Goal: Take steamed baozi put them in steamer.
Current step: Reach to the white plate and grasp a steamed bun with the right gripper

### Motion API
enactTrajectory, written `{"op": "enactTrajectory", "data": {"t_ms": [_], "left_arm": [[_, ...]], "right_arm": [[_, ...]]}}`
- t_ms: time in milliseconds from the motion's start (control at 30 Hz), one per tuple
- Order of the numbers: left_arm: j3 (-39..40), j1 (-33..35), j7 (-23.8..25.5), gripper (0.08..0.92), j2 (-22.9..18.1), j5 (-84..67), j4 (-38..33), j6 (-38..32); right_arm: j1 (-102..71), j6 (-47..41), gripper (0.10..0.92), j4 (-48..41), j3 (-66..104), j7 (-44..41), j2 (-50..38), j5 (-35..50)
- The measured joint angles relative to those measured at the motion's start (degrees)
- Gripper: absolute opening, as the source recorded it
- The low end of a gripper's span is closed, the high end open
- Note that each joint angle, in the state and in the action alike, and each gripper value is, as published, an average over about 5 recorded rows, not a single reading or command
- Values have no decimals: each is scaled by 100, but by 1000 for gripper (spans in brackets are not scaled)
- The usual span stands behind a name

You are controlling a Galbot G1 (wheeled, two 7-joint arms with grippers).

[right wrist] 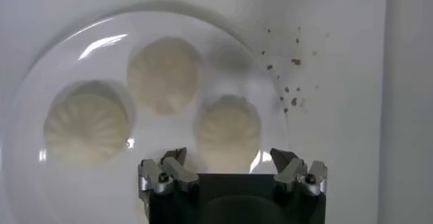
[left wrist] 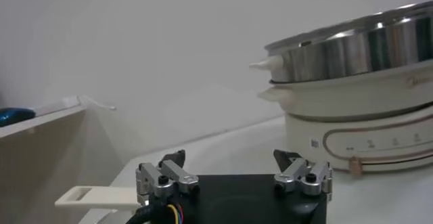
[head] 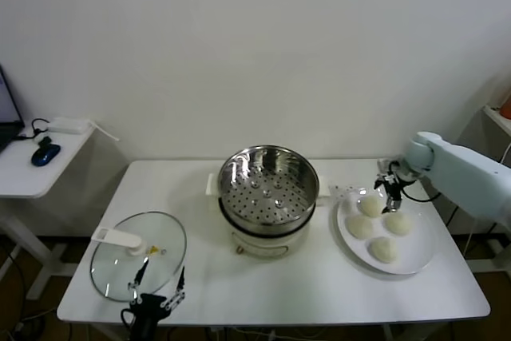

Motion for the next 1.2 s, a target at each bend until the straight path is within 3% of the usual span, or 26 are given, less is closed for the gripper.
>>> {"op": "enactTrajectory", "data": {"t_ms": [600, 933, 1200], "left_arm": [[-10, -36, -22, 823, 2, 55, 112, -83], [-31, -37, -30, 823, 2, 52, 122, -112], [-42, -25, -32, 823, 2, 51, 113, -120]], "right_arm": [[-336, 335, 821, -806, 465, -13, 439, -314], [-352, 395, 670, -850, 533, -35, 442, -361], [-195, 446, 645, -571, 423, -58, 304, -260]]}}
